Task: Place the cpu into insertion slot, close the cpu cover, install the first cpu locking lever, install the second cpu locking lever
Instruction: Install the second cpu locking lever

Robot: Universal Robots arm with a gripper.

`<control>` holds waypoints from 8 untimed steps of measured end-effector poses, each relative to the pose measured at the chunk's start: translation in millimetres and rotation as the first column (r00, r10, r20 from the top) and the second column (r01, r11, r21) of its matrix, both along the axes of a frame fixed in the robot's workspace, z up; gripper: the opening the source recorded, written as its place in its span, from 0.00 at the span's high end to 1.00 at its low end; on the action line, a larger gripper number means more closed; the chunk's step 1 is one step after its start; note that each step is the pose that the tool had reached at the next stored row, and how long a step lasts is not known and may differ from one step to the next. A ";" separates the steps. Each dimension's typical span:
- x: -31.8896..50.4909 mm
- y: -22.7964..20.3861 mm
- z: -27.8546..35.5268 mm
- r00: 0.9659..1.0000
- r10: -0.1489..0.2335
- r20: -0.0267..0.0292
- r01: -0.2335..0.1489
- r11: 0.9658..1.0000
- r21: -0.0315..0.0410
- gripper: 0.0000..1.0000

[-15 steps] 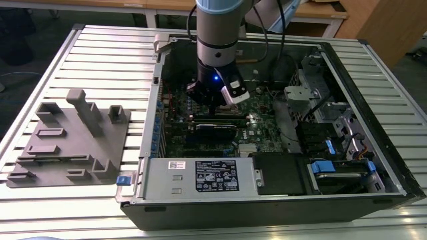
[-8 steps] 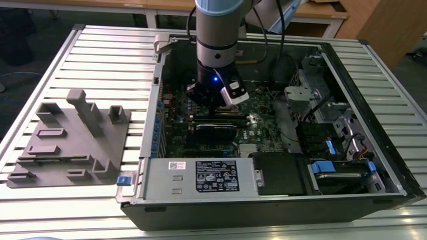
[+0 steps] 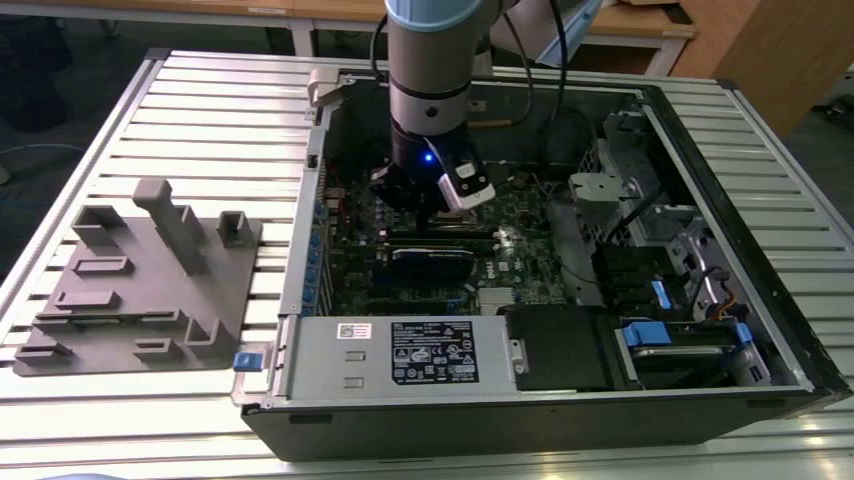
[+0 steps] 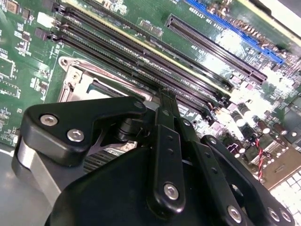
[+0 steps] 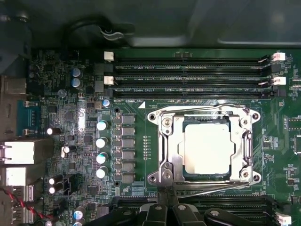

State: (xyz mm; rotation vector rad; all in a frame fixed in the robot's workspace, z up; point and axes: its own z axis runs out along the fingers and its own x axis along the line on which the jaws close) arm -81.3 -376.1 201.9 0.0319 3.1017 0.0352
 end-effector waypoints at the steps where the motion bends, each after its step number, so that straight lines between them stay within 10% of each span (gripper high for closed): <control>1: -0.3 0.3 0.1 1.000 0.000 0.001 0.000 1.000 0.003 0.89; 8: -3.4 1.1 -0.2 1.000 0.000 0.010 0.000 1.000 0.020 0.89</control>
